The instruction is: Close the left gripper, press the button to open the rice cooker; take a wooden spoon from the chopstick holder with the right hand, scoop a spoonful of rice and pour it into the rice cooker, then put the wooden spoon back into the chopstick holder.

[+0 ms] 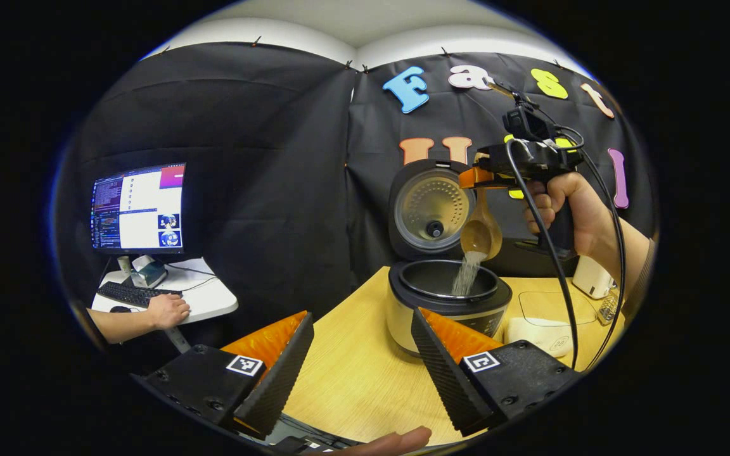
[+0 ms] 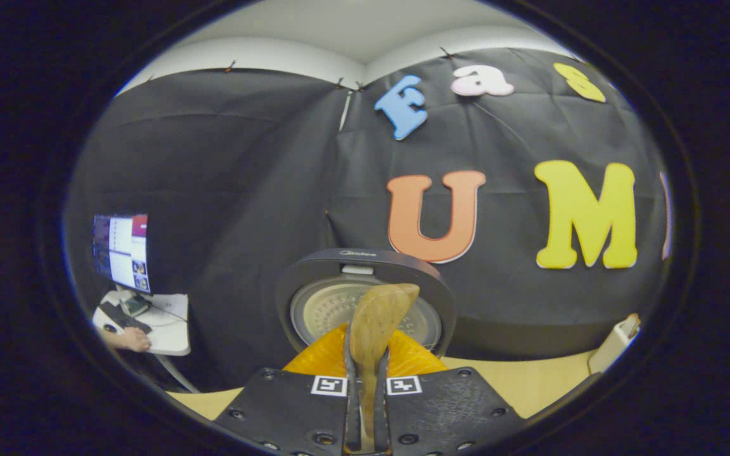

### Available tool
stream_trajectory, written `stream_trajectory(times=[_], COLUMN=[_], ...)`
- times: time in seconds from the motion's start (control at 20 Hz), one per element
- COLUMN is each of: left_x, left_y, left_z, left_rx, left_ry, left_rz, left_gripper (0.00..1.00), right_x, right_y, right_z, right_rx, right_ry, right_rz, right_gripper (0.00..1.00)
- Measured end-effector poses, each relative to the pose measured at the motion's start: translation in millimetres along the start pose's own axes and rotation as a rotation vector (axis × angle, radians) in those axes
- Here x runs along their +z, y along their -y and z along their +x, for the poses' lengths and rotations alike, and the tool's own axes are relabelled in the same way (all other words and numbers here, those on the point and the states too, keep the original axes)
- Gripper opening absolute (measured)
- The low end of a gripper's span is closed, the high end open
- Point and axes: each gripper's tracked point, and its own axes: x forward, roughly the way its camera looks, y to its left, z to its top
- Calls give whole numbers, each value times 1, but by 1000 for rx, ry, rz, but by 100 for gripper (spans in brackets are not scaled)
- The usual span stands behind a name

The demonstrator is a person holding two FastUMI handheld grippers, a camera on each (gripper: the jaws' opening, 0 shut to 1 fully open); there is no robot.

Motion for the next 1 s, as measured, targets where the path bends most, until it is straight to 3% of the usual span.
stream_trajectory(times=[0.2,0.55,0.7,1.0], left_x=[0,4,3,8], left_y=[1,7,16,41], left_z=[0,-2,-1,-6], left_rx=[-6,-13,-28,-63], left_ry=[-1,13,8,17], left_rz=[-3,7,4,18], left_gripper=[99,99,99,99], right_x=[3,-10,-14,-7], right_y=[-22,-24,-4,78], right_z=[0,3,-6,-42], right_rx=[-19,-51,-51,-132], right_ry=[22,-17,-37,-28], right_rz=[-206,-329,-292,-174], right_gripper=[8,8,9,8])
